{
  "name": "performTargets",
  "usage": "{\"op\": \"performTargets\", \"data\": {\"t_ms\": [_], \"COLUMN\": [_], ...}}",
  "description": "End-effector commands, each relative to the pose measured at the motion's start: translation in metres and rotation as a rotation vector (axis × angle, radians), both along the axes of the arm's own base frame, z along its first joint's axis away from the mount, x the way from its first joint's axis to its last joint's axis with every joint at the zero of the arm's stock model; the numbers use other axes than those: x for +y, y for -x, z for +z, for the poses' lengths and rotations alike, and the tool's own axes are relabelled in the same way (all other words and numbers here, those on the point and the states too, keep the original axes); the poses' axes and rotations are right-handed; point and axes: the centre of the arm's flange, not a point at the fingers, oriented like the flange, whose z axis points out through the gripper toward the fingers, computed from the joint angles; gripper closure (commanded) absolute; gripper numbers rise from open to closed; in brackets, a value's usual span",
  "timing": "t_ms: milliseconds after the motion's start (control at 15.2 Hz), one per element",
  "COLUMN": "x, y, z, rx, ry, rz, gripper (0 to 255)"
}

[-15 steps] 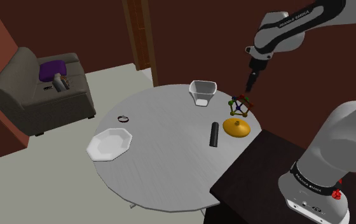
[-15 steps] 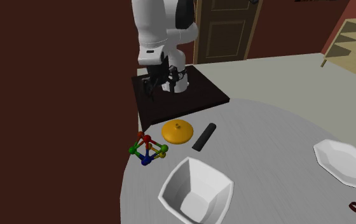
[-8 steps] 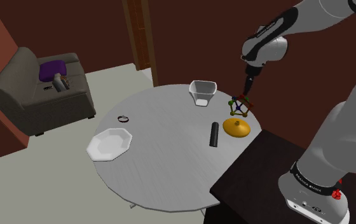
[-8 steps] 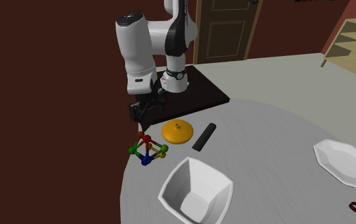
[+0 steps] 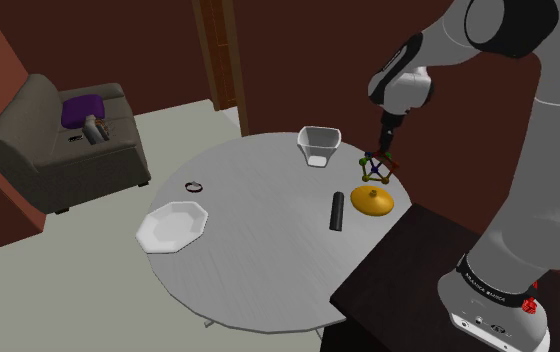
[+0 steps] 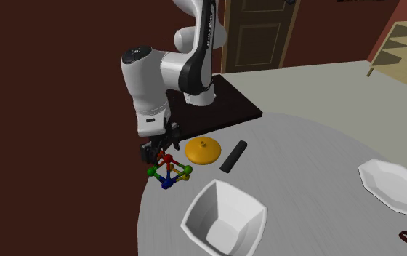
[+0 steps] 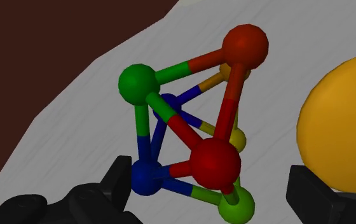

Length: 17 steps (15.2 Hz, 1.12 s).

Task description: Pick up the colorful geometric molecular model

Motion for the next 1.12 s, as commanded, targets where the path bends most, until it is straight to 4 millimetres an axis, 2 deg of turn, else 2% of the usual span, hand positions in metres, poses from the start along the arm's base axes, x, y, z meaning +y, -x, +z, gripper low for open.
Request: {"op": "performTargets", "data": {"t_ms": [0,264,330,924,1056], "x": [-0.001,-0.001,0.0,-0.001,-0.001], "y": [-0.001,-0.001,-0.001,-0.001,-0.001], "z": [-0.012,-0.026,-0.026,-0.026,-0.015], "rx": [-0.001,-0.001,-0.001,-0.001,-0.001], "ry": [0.0,0.0,0.0,0.0,0.0], "rz": [0.001,0.001,0.001,0.001,0.001], "gripper": [0,0,255,255,255]}}
